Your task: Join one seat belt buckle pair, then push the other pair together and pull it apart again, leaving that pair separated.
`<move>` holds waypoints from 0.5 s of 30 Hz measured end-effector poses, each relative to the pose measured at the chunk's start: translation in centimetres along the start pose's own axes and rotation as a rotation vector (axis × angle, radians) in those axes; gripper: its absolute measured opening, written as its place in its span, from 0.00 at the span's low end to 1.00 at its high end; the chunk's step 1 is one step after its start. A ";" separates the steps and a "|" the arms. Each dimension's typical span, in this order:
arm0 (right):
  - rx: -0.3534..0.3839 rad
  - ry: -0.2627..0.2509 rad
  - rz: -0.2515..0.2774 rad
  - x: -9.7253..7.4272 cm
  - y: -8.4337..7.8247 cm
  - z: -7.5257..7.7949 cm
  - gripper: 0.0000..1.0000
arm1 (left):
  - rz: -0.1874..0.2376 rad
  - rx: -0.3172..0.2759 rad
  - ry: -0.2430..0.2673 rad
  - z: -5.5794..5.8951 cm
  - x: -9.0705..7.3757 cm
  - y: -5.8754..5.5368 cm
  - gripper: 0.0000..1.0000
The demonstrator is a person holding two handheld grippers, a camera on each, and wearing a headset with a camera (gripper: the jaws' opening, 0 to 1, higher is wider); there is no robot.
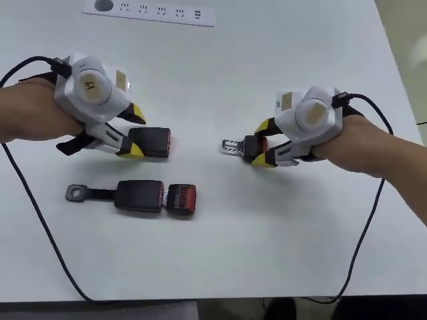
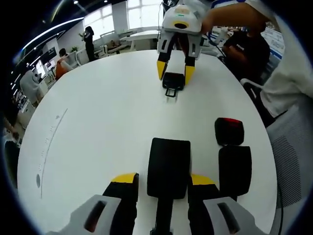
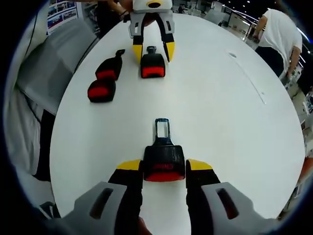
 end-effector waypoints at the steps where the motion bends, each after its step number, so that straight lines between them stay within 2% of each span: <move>1: -0.018 0.007 -0.005 0.2 -0.1 -0.1 0.33 | -0.015 0.019 0.001 0.1 0.1 0.0 0.41; 4: -0.020 0.019 -0.001 0.1 -0.2 0.0 0.34 | -0.034 0.035 -0.004 -0.1 0.5 -0.4 0.40; 5: -0.024 0.023 0.000 0.2 -0.2 0.0 0.34 | -0.022 0.034 -0.014 -0.1 0.4 -0.3 0.38; 8: -0.021 0.038 0.005 0.2 -0.4 0.4 0.34 | -0.026 0.033 -0.014 0.1 0.5 -0.2 0.38; 10: -0.024 0.046 0.005 0.3 -0.3 0.3 0.33 | -0.027 0.028 -0.031 0.2 0.5 -0.3 0.34; 15: -0.047 0.057 -0.011 0.3 0.0 0.2 0.33 | -0.030 0.033 -0.028 0.4 0.5 -0.2 0.34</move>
Point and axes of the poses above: the centre of the closed fingertips' face, and the gripper's own axes: x roughly forward along the fingers, z roughly to its right, y roughly out of its top, the point moved 10 cm from there along -x, roughly backward along the fingers, and after that the axes turned 6 degrees about -z, right-handed, at the moved point
